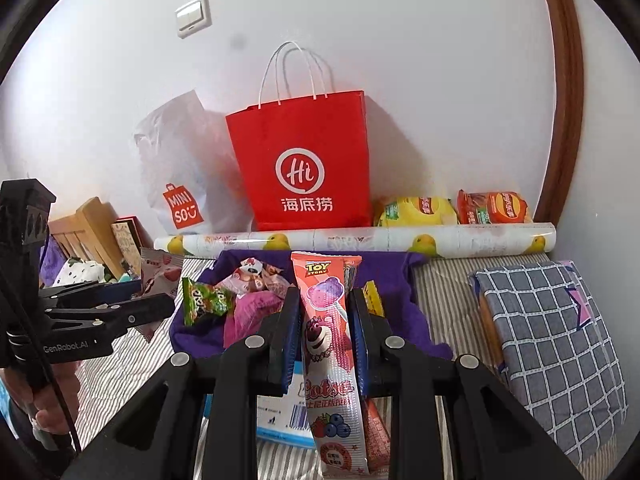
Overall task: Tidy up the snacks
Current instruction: 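Carry the ice-pop packet and lychee jelly packet in both tools over the purple towel, then open both tools to drop the two packets onto the purple towel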
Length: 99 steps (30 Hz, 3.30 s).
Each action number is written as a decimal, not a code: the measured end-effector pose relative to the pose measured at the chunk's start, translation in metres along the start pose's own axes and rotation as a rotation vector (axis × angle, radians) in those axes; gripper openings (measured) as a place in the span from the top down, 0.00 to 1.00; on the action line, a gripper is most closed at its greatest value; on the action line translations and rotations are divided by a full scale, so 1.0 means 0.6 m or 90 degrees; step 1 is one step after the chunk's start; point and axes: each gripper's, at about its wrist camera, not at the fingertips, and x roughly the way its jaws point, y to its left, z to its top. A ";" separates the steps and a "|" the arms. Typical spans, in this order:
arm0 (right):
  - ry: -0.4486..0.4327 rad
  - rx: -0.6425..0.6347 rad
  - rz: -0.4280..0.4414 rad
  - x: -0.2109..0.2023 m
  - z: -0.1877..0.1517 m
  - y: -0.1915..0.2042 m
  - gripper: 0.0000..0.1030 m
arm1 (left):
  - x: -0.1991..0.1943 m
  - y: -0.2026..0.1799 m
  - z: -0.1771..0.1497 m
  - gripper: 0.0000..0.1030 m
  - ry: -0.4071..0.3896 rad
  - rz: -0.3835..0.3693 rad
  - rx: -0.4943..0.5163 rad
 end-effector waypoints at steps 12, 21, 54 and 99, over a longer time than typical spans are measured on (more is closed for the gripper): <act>0.000 0.008 0.013 0.029 0.026 -0.006 0.77 | 0.018 0.012 0.023 0.48 -0.003 -0.006 -0.006; 0.003 -0.005 0.010 0.056 0.043 0.004 0.77 | 0.041 0.028 0.046 0.48 -0.002 -0.007 -0.008; 0.045 0.006 0.025 0.192 0.064 -0.022 0.77 | 0.144 0.064 0.102 0.48 0.032 -0.001 -0.041; 0.128 0.002 0.020 0.288 0.004 -0.050 0.60 | 0.270 0.061 0.063 0.48 0.157 -0.020 -0.052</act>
